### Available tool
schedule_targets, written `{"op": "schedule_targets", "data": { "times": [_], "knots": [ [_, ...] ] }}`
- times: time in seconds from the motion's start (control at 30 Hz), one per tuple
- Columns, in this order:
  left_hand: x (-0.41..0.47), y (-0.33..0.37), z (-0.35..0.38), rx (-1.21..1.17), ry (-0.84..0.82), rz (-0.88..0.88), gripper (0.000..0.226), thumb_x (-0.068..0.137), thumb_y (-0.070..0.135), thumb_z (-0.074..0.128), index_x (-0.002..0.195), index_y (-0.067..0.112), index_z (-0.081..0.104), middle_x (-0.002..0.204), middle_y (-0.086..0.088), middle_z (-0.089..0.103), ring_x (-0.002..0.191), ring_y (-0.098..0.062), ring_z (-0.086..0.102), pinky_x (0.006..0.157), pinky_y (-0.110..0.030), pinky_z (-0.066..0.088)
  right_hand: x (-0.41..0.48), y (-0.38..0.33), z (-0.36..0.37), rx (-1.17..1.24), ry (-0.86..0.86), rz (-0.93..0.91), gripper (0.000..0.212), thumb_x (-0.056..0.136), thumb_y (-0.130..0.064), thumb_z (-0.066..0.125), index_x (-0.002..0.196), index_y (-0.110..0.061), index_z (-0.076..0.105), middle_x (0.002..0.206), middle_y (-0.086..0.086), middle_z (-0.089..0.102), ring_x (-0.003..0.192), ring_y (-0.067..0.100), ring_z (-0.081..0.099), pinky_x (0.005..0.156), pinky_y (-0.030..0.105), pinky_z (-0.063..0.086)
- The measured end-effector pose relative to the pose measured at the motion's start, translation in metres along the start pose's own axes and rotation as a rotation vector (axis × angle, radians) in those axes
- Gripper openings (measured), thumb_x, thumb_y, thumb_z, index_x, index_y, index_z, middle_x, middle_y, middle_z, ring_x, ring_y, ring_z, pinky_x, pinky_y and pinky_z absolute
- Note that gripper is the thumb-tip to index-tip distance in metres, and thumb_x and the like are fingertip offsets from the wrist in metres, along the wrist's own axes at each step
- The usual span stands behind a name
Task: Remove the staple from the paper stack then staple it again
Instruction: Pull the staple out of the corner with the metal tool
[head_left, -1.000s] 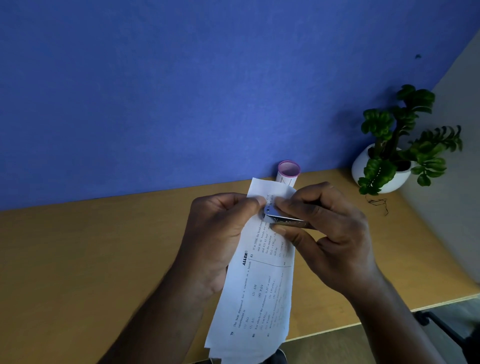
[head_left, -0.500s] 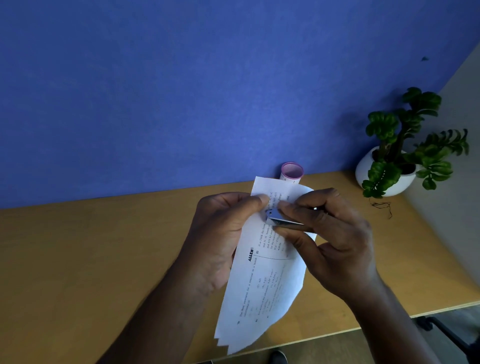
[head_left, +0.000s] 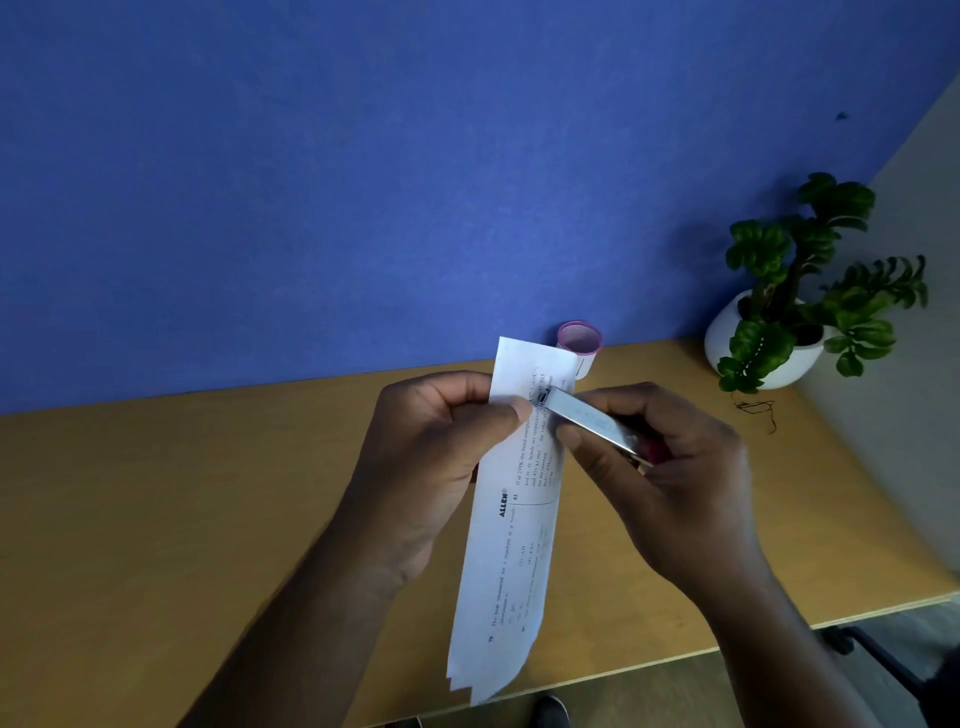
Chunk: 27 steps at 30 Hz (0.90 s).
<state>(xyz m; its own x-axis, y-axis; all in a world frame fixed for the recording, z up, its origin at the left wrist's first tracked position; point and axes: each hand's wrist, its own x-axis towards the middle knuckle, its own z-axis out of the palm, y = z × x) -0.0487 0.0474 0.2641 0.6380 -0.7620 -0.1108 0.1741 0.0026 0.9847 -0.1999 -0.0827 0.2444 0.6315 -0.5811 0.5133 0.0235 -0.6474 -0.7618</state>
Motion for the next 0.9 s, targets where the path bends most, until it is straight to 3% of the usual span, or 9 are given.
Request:
{"op": "schedule_targets", "data": {
  "times": [0.1, 0.27, 0.33, 0.47, 0.53, 0.67, 0.77, 0.9],
  "knots": [
    [-0.001, 0.0, 0.0, 0.039, -0.003, 0.015, 0.02, 0.088, 0.021, 0.074, 0.099, 0.011, 0.088, 0.102, -0.026, 0.085, 0.106, -0.056, 0.076, 0.09, -0.054, 0.064, 0.0, 0.001, 0.0, 0.001, -0.019, -0.011, 0.019, 0.092, -0.028, 0.077, 0.11, -0.022, 0.076, 0.102, -0.012, 0.078, 0.086, 0.006, 0.073, 0.065, 0.009, 0.049],
    [-0.004, 0.001, -0.001, 0.091, 0.036, 0.041, 0.02, 0.087, 0.024, 0.074, 0.097, 0.012, 0.088, 0.096, -0.023, 0.086, 0.1, -0.055, 0.077, 0.083, -0.058, 0.065, 0.001, 0.001, 0.0, -0.037, -0.054, -0.041, 0.022, 0.092, -0.028, 0.078, 0.113, -0.022, 0.077, 0.105, -0.013, 0.078, 0.091, 0.006, 0.074, 0.067, 0.009, 0.049],
    [-0.005, 0.002, 0.0, 0.119, 0.05, 0.051, 0.019, 0.088, 0.024, 0.073, 0.097, 0.015, 0.088, 0.092, -0.013, 0.089, 0.093, -0.046, 0.083, 0.088, -0.066, 0.065, 0.002, 0.001, -0.001, -0.054, -0.066, -0.048, 0.023, 0.092, -0.028, 0.078, 0.113, -0.019, 0.079, 0.104, -0.013, 0.077, 0.092, 0.004, 0.074, 0.068, 0.007, 0.048],
    [-0.008, 0.003, 0.002, 0.188, 0.075, 0.066, 0.02, 0.091, 0.025, 0.072, 0.099, 0.017, 0.089, 0.091, -0.003, 0.09, 0.088, -0.033, 0.087, 0.089, -0.07, 0.065, 0.003, 0.003, -0.002, -0.099, -0.082, -0.057, 0.029, 0.094, -0.036, 0.077, 0.113, -0.014, 0.081, 0.104, -0.012, 0.078, 0.09, -0.002, 0.071, 0.065, 0.004, 0.044],
    [-0.008, 0.002, 0.003, 0.223, 0.083, 0.09, 0.02, 0.093, 0.026, 0.071, 0.1, 0.02, 0.089, 0.091, 0.001, 0.09, 0.085, -0.027, 0.087, 0.085, -0.066, 0.067, 0.002, 0.003, -0.003, -0.11, -0.085, -0.059, 0.031, 0.094, -0.038, 0.076, 0.113, -0.015, 0.081, 0.104, -0.012, 0.078, 0.089, -0.001, 0.071, 0.065, 0.005, 0.045],
    [-0.009, -0.001, 0.004, 0.289, 0.097, 0.134, 0.017, 0.1, 0.017, 0.073, 0.097, 0.021, 0.089, 0.087, 0.002, 0.089, 0.082, -0.026, 0.086, 0.068, -0.044, 0.065, 0.002, 0.002, -0.003, -0.1, -0.062, -0.055, 0.023, 0.093, -0.029, 0.08, 0.111, -0.015, 0.082, 0.101, -0.009, 0.079, 0.085, 0.005, 0.073, 0.063, 0.009, 0.046],
    [-0.01, -0.001, 0.005, 0.273, 0.118, 0.145, 0.016, 0.098, 0.022, 0.073, 0.096, 0.022, 0.089, 0.085, 0.001, 0.089, 0.08, -0.027, 0.085, 0.067, -0.036, 0.061, 0.002, -0.001, -0.002, -0.101, -0.049, -0.058, 0.021, 0.092, -0.024, 0.081, 0.111, -0.016, 0.081, 0.1, -0.01, 0.079, 0.084, 0.005, 0.072, 0.064, 0.007, 0.045],
    [-0.011, 0.001, 0.009, 0.219, 0.139, 0.157, 0.019, 0.094, 0.024, 0.071, 0.095, 0.019, 0.089, 0.083, -0.006, 0.088, 0.082, -0.041, 0.082, 0.071, -0.059, 0.065, 0.002, -0.004, -0.001, -0.062, -0.017, -0.031, 0.019, 0.091, -0.016, 0.084, 0.11, -0.016, 0.081, 0.096, -0.013, 0.078, 0.08, 0.002, 0.071, 0.064, 0.006, 0.044]
  ]
}}
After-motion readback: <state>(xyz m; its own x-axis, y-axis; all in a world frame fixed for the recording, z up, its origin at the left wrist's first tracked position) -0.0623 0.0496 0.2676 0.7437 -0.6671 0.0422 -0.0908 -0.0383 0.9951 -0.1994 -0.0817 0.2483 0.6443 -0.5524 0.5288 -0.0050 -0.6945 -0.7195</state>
